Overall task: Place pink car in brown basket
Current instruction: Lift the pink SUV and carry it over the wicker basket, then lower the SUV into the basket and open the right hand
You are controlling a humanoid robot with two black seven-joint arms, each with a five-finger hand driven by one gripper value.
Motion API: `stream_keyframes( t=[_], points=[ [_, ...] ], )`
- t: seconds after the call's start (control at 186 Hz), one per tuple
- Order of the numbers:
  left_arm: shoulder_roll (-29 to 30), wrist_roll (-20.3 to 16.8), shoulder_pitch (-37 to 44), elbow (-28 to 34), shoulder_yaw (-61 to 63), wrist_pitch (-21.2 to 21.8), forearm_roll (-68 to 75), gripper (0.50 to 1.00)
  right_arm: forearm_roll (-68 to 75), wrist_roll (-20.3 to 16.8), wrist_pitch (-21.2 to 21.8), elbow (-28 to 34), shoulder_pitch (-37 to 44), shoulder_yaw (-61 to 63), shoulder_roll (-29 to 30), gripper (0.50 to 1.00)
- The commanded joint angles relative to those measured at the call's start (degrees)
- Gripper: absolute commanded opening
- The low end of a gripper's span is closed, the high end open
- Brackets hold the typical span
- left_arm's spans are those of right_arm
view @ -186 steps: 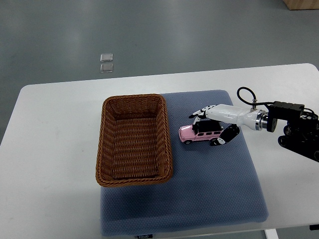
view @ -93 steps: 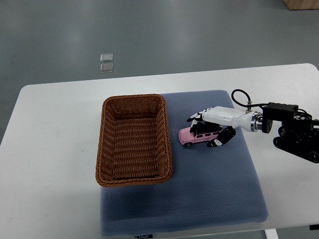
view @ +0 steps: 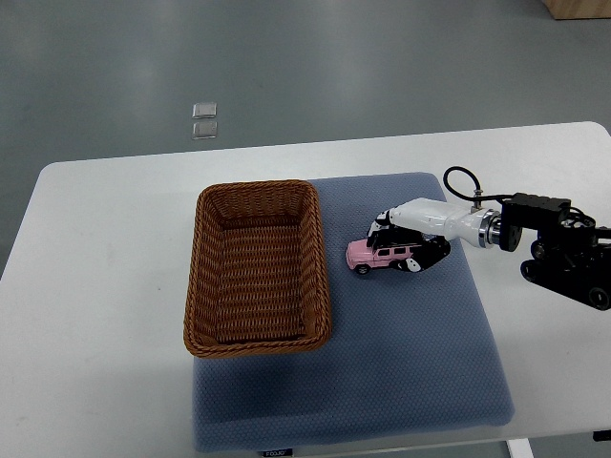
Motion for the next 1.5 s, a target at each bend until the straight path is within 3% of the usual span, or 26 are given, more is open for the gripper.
stream_keyframes(
  t=[0.0, 0.167, 0.485, 1.046, 1.407, 1.423, 1.456, 1.493],
  points=[
    [0.0, 0.0, 0.0, -0.1, 0.0, 0.0, 0.0, 1.000, 0.5, 0.1, -2.5, 0.7, 0.7, 0.7, -0.8, 0.500],
    [0.0, -0.1, 0.0, -0.1, -0.1, 0.0, 0.0, 1.000, 2.0, 0.5, -3.2, 2.2, 4.6, 1.0, -3.0, 0.500],
    [0.0, -0.1, 0.1, 0.0, -0.2, 0.0, 0.0, 1.000, 4.5, 0.6, -2.5, 2.6, 11.2, 3.0, -1.2, 0.500],
    [0.0, 0.0, 0.1, -0.3, -0.2, 0.0, 0.0, 1.000, 4.6, 0.6, -1.8, 0.9, 12.0, -2.1, 17.2, 0.500],
    [0.0, 0.0, 0.1, -0.4, -0.2, 0.0, 0.0, 1.000, 4.4, 0.5, -2.1, -1.9, 10.8, -4.7, 19.2, 0.500],
    [0.0, 0.0, 0.0, -0.4, -0.1, 0.0, 0.0, 1.000, 4.4, 0.5, -2.2, -1.9, 10.7, -4.7, 19.2, 0.504],
    [0.0, 0.0, 0.1, -0.4, -0.1, 0.0, 0.0, 1.000, 4.5, 0.5, -2.3, -2.0, 10.6, -4.6, 19.2, 0.586],
    [0.0, 0.0, 0.0, -0.4, -0.1, 0.0, 0.0, 1.000, 4.5, 0.5, -2.3, -2.1, 10.7, -4.6, 19.2, 0.637]
  ],
)
